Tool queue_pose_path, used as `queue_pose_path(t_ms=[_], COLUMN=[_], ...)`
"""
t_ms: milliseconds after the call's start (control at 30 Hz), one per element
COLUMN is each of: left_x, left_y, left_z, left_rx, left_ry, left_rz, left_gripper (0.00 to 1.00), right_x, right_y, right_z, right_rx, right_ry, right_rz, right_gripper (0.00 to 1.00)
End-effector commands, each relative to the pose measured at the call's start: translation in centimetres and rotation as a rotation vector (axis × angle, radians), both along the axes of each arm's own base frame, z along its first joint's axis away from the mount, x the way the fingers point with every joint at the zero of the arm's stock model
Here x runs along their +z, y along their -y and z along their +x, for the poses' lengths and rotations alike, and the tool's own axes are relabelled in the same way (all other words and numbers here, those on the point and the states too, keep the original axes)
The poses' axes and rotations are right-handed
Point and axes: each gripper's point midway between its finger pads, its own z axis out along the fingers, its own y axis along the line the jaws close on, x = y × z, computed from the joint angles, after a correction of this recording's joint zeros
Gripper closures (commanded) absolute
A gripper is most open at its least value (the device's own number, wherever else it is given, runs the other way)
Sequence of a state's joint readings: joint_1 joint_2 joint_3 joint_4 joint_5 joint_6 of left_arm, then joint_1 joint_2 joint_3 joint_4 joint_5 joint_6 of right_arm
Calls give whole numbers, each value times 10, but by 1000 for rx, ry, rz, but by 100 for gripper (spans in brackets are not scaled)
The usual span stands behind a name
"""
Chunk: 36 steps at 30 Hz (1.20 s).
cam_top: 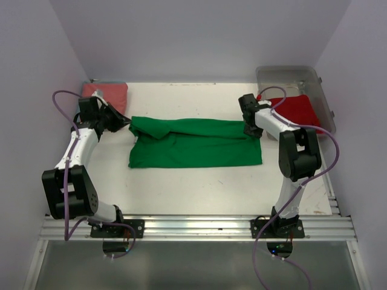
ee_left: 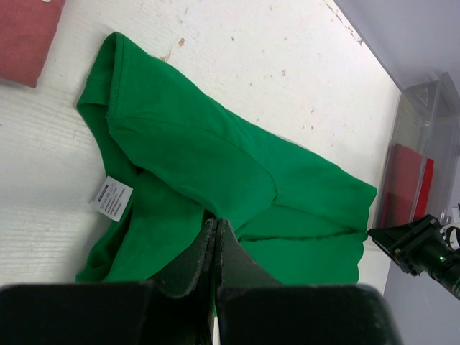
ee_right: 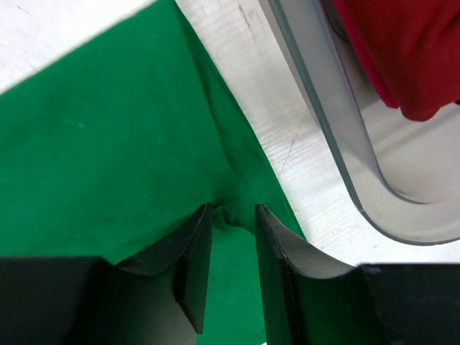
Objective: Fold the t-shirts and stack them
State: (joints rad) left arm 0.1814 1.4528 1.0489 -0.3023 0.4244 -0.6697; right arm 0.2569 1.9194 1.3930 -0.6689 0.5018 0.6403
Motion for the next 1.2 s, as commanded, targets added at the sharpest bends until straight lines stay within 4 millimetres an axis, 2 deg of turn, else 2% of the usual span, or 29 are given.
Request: queue_pose_path(t_ms=[0, 100, 300, 467, 500, 533, 600, 633, 700, 733, 833, 900, 1000, 1033, 1100, 1133, 1167], left_x=[1, -6, -33, -59, -62, -64, -72, -63, -60, -47, -20, 2, 22, 16, 25, 10, 5], left_y=[-2, -2, -2, -1, -4, -5, -1, 1, 1, -1, -9, -7, -6, -6, -1, 2, 7], left_z=[1, -3, -20, -49, -52, -61, -76, -80, -88, -89, -80, -64, -38, -27, -9, 0, 4], left_rx=[-6, -6, 4, 38, 66, 83, 108, 111, 133, 146, 189, 175, 166, 155, 128, 112, 84], left_ry=[18, -5, -87, -163, -171, -175, -198, -170, -172, -126, 4, 116, 212, 209, 248, 212, 195], left_rz=[0, -2, -2, -3, 12, 14, -11, -16, -16, -1, 38, 22, -3, -12, -42, -57, -77], left_gripper=[100, 100, 100, 98, 93, 73, 50, 36, 27, 20, 9, 9, 17, 26, 37, 44, 46], right_x=[9, 12, 22, 30, 31, 35, 38, 41, 42, 44, 44, 42, 40, 38, 32, 36, 37], right_y=[-3, -2, 1, 3, 3, 1, 0, -1, 0, -1, -5, -8, -18, -26, -34, -41, -53], right_z=[-3, -7, -10, -11, -11, -10, -8, -8, -7, -5, 1, 6, 20, 25, 30, 34, 35], right_rx=[-28, -25, -25, -14, -13, -4, 4, 11, 17, 26, 46, 59, 96, 117, 136, 157, 187], right_ry=[38, 46, 69, 83, 86, 96, 113, 121, 122, 127, 144, 146, 155, 159, 147, 157, 158], right_rz=[37, 37, 29, 20, 22, 26, 32, 33, 30, 31, 45, 53, 82, 112, 147, 172, 221], right_gripper=[66, 66, 66, 66, 66, 66, 65, 65, 63, 63, 60, 59, 59, 59, 59, 59, 60])
